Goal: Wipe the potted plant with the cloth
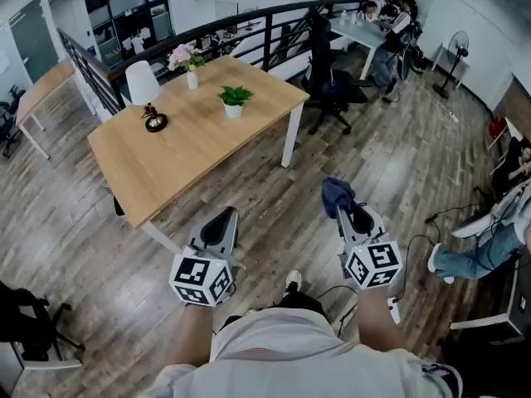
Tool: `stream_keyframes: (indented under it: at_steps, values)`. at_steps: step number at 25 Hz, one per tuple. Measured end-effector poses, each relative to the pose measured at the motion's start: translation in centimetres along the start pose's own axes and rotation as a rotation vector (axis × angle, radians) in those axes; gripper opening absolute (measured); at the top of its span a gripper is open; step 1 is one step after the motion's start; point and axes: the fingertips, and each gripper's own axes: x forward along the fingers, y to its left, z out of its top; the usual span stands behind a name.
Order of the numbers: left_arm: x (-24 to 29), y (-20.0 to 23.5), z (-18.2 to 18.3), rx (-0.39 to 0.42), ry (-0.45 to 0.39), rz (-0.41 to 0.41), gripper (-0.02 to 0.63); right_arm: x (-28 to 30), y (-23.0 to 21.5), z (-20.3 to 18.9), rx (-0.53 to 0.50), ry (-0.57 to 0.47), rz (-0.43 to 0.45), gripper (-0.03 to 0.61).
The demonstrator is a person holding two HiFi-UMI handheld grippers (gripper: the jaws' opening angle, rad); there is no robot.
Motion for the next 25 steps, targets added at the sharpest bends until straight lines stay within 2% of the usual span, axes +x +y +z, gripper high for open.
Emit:
stream_keyframes:
  at_steps: [6, 12, 20, 25]
  values:
    - [1.6, 1.1, -0.5, -0.014, 0.01, 0.044, 0.029, 2.0, -1.7, -0.8, -0.015, 0.011, 0.004, 0.129]
    - [5.7, 1.8, 0.4, -0.012, 0.018, 0.082, 0.029, 6.5, -5.0, -0.3, 0.03, -0.004, 0.048, 0.13]
    - [14.1, 2.6, 3.0, 0.025, -0.009, 0.15, 0.029, 14.7, -9.9, 2.1, 0.03, -0.059, 0.165, 0.132]
    - [18.4, 2.6, 0.9, 0.01, 0.025, 0.19, 0.029, 17.9, -13.2, 0.7, 0.057, -0.058, 0.238, 0.132]
